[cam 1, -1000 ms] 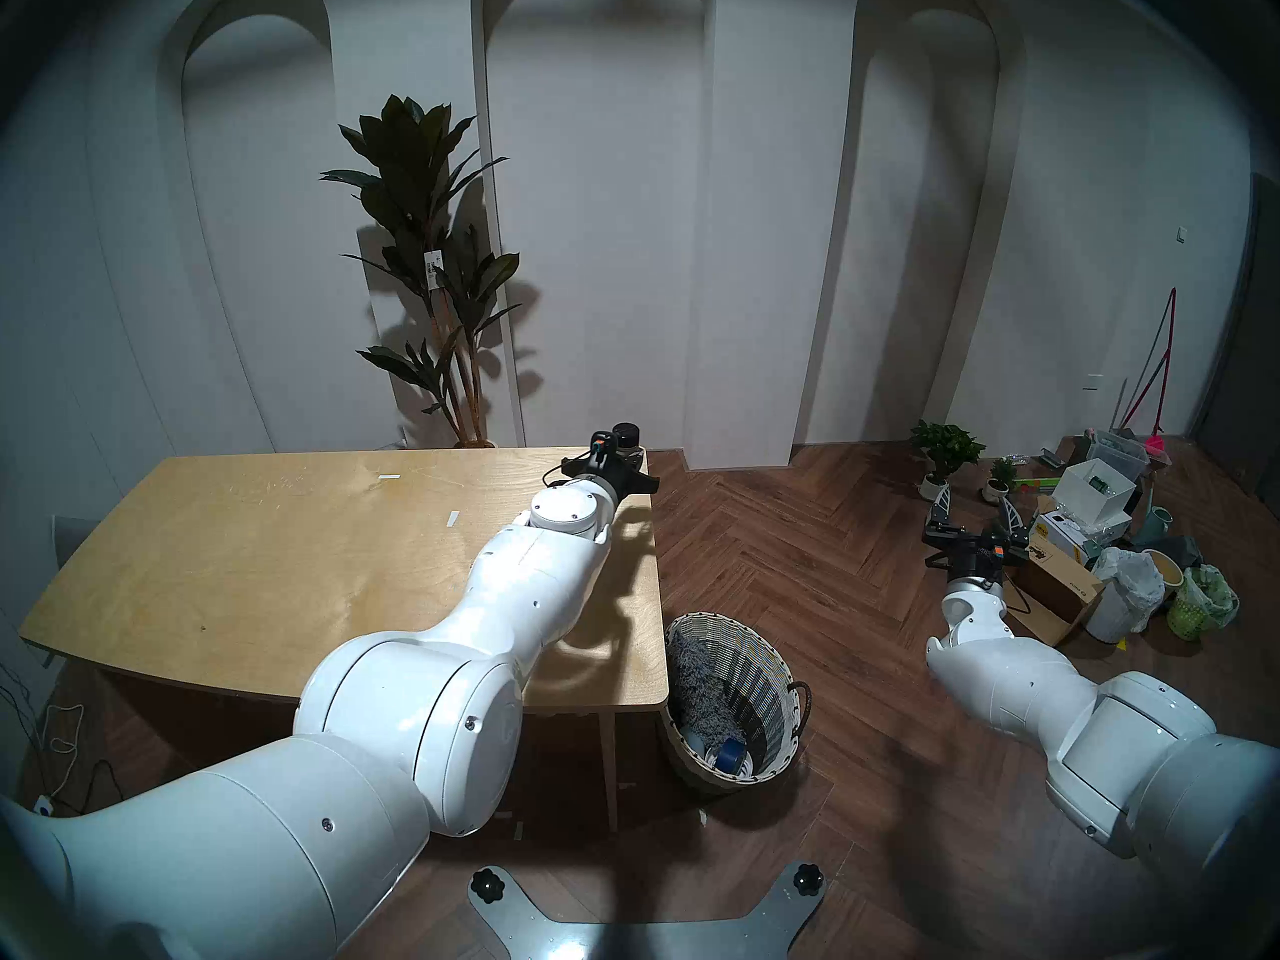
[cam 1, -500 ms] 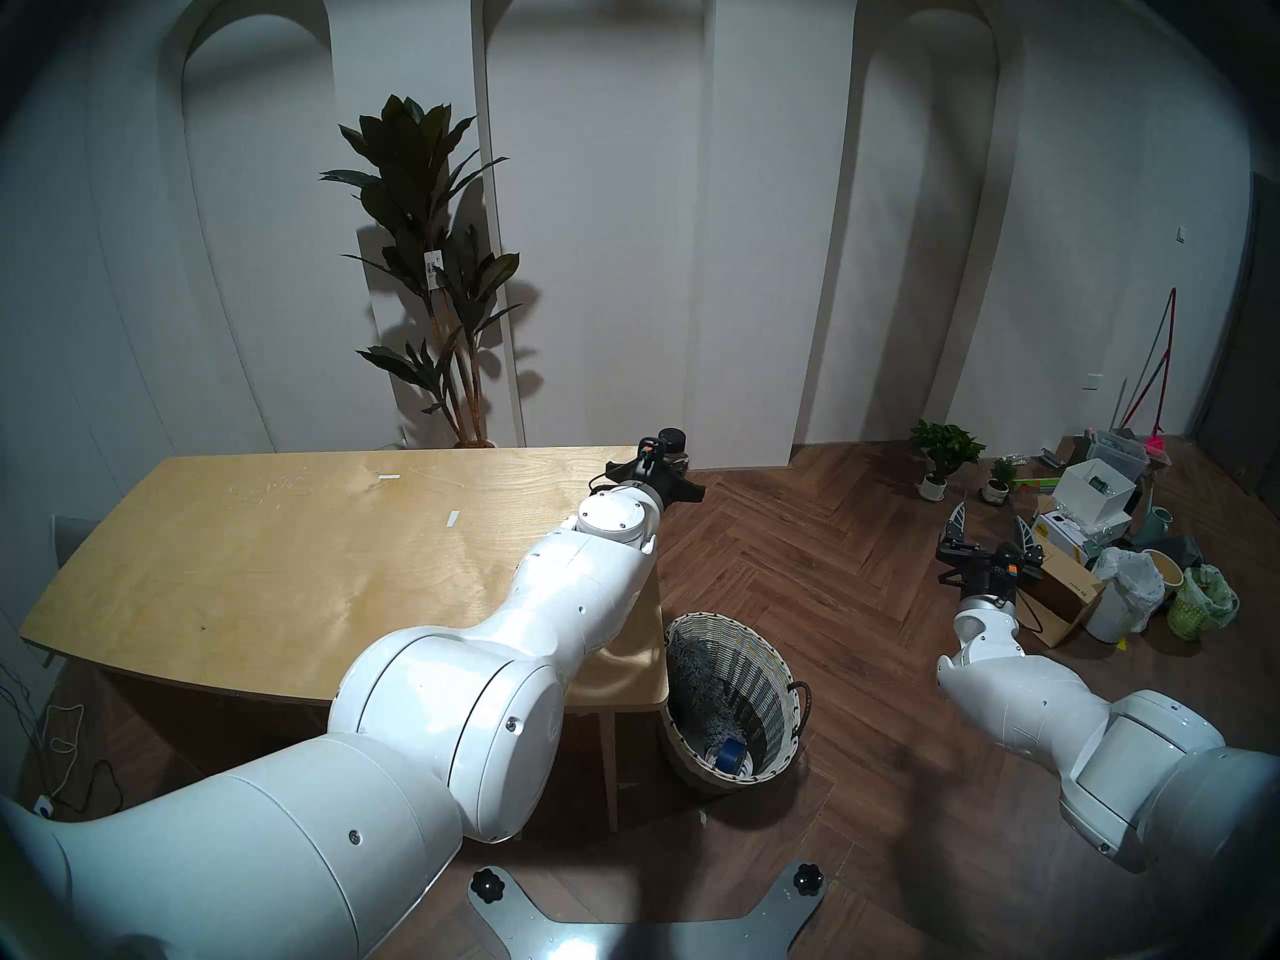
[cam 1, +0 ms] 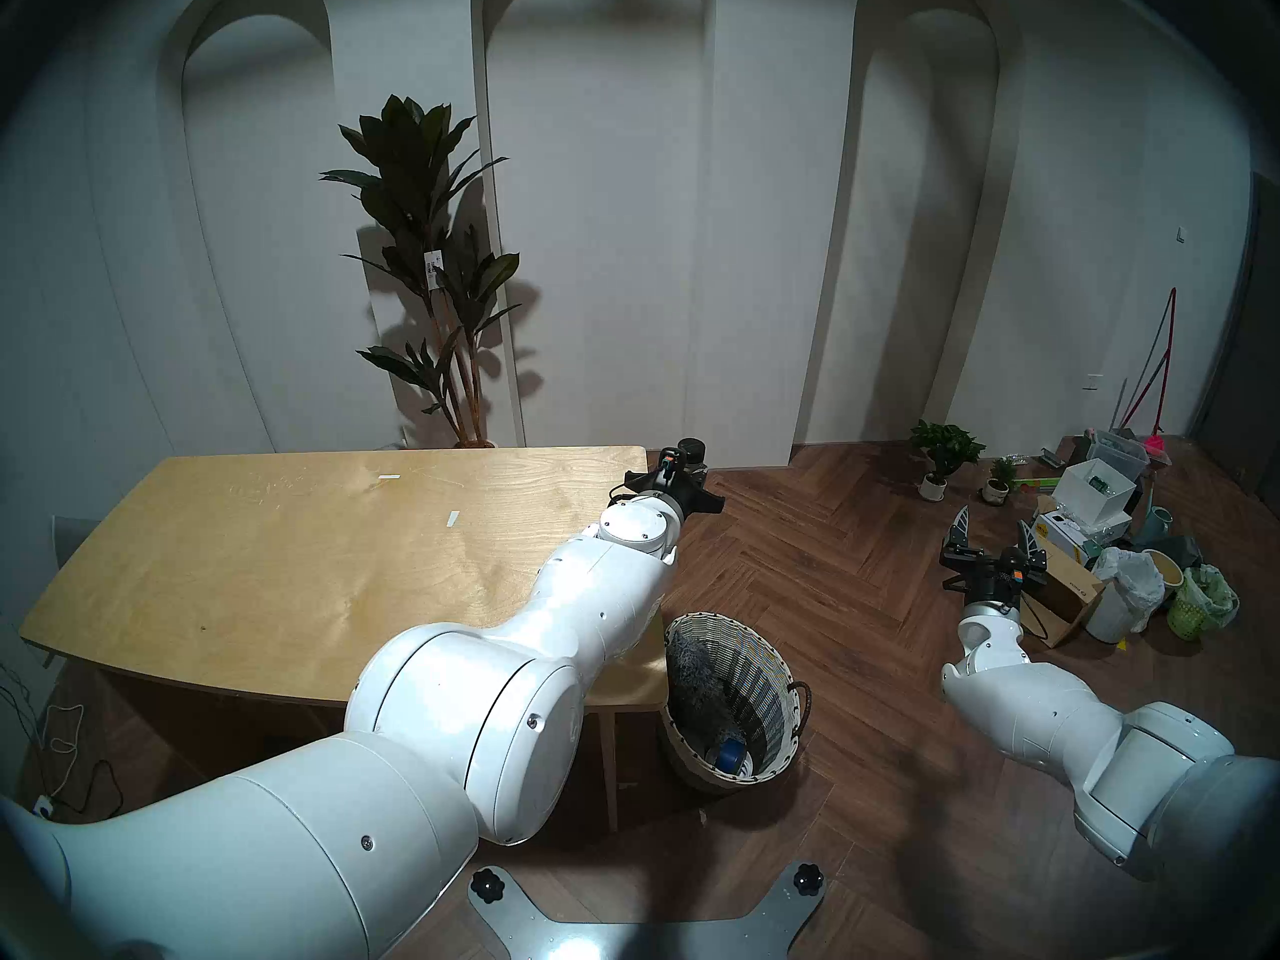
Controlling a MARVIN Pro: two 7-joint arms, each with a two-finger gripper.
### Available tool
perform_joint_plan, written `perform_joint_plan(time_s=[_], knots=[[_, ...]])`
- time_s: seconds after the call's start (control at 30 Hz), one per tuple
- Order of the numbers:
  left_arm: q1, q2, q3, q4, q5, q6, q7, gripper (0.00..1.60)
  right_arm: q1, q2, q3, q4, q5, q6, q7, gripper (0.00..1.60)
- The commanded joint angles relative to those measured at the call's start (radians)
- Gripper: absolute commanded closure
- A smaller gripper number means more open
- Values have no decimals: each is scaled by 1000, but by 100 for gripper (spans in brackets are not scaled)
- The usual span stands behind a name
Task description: Load the items into the basket from the rear
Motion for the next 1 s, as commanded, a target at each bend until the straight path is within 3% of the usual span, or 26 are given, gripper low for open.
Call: perform_joint_plan(time_s=[0.0,0.03,0.07,0.1,0.63,0.87,0.97], knots=[[-55,-20,1,4,0,-21,1,129,-2,34,7,-57,-7,-10,-4,0],[-57,-21,3,6,2,-21,2,56,-3,36,8,-62,-8,-10,-5,0],[-58,-22,5,9,3,-23,2,11,-6,39,9,-69,-9,-10,-8,0],[-59,-25,6,11,4,-23,2,0,-7,41,9,-74,-10,-10,-9,0],[-79,-56,30,33,21,-66,-8,0,-39,91,17,-184,-26,-3,-44,0],[-100,-12,99,15,93,-123,-40,0,-42,109,-5,-273,-56,28,-41,0],[-103,14,95,-4,91,-153,-40,0,-38,110,-18,-319,-64,59,-33,0]])
